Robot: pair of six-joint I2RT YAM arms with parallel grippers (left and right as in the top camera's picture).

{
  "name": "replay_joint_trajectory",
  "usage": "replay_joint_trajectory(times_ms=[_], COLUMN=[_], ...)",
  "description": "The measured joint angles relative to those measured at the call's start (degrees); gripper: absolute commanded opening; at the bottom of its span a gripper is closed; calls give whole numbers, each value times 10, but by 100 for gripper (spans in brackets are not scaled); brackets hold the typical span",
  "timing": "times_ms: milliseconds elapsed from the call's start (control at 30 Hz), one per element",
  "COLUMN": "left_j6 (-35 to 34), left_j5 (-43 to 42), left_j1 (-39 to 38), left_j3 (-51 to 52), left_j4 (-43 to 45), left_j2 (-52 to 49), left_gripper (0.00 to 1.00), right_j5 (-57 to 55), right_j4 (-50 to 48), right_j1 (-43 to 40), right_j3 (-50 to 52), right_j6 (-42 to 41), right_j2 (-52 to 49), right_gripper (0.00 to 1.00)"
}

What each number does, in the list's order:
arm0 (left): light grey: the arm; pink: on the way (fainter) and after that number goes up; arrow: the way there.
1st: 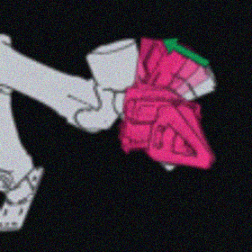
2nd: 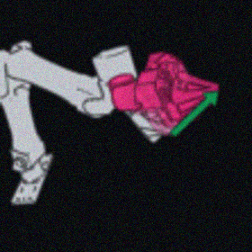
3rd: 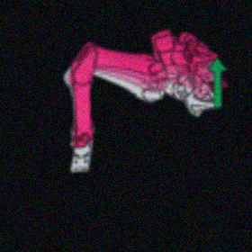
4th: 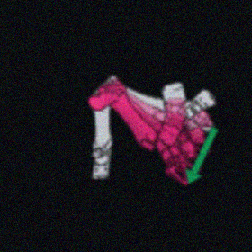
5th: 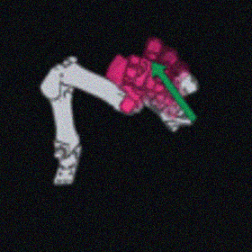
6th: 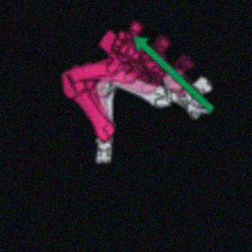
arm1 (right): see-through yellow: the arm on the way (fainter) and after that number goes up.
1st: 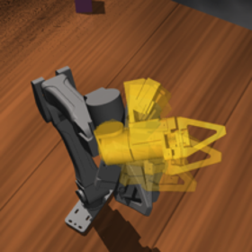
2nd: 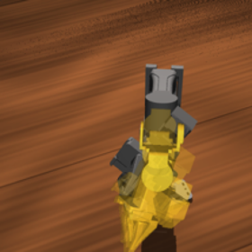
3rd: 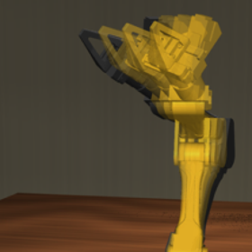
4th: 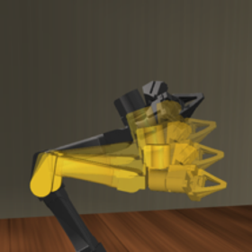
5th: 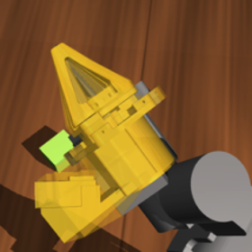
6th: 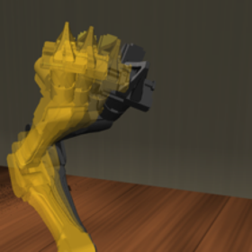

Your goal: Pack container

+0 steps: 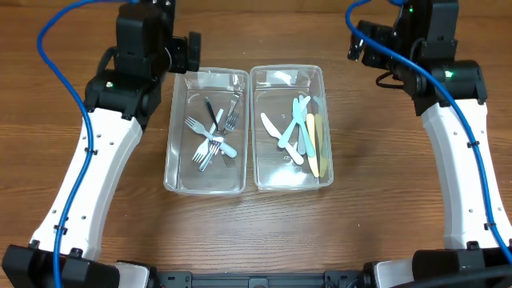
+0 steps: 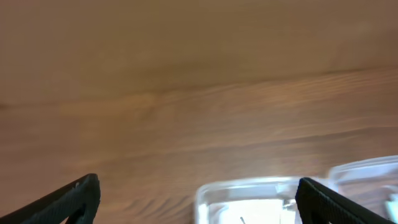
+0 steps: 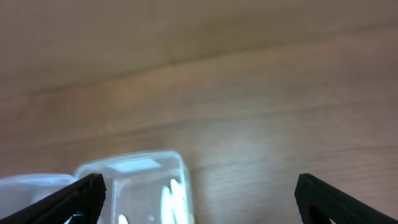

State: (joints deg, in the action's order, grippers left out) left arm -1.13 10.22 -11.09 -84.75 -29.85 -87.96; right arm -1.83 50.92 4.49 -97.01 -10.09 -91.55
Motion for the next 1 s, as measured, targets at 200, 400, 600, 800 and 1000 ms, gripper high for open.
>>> replay_joint_trajectory(times_ms=[200,400,600,800,1000], left_j6=[-5,-19,-46,-60,-63], left_j5=[47,58,79,155,173], left_j1=[3,3,-18,-28,-28], left_j3=[33,184,360,448,458], left_j4=[-27,44,-38,-80,-153], left_j2=[64,297,521,692,710], left_gripper=[100,100,100,100,100], right_j5=[-29,-36,-68,-104,-111], right_j4=[53,-11,59,106,116], right_j1=[0,4,72,102,102], right_j3=[15,217,455,521,524], right_j6=[-10,-19,-32,-34,-34], right_j2=[27,282,587,742,742], right_gripper=[100,100,100,100,100])
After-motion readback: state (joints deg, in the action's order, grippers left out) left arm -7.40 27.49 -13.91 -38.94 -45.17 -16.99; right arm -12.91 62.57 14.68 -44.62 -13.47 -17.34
